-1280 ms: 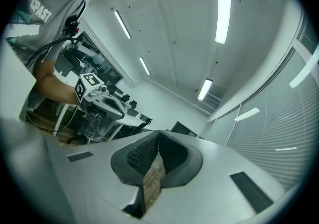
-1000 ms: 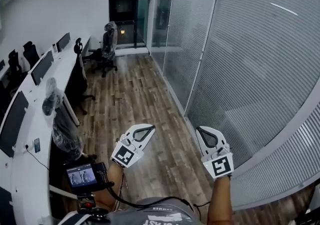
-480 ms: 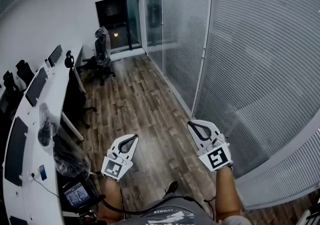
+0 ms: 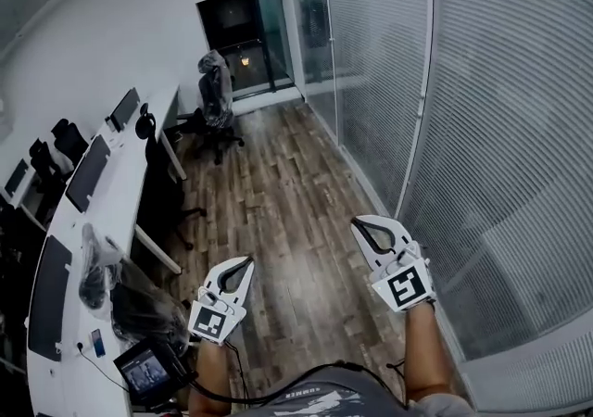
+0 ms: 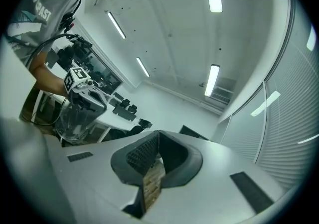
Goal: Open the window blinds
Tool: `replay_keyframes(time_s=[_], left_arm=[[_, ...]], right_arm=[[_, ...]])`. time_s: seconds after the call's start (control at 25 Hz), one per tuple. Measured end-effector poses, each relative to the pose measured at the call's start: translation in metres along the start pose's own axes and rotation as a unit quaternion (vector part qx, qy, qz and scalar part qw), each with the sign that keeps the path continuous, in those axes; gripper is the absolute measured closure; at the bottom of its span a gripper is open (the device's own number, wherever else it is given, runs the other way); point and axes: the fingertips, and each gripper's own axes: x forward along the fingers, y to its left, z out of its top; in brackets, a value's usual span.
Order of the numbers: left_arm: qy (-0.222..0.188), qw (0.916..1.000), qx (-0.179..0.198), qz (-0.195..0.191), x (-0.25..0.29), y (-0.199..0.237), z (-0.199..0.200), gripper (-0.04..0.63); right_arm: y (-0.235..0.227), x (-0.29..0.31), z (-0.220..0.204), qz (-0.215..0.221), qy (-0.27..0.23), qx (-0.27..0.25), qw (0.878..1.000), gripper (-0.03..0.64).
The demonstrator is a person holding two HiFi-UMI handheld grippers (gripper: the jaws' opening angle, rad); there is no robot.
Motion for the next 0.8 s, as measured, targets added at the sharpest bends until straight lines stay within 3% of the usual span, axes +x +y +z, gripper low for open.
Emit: replay_keyframes(time_s=[0.32, 0.64, 0.8], left_arm=[[0.002, 0.9999, -0.002, -0.013, 0.101, 0.048, -0.020, 0.595], [-0.034, 0.9951, 0.005, -0.092, 0.259, 0.073, -0.036, 0.595], [-0.047, 0.9924, -0.008, -0.114, 0.336, 0.102, -0.058, 0.595]], right_arm=[[-0.062, 0.064, -0.052, 0.006, 0.004, 0.007, 1.000, 0.612], [-0.151, 0.099, -0.131, -0.042, 0.054, 0.007, 0.998, 0.612], [-0.188, 0.135, -0.176, -0.058, 0.077, 0.004, 0.995, 0.612]])
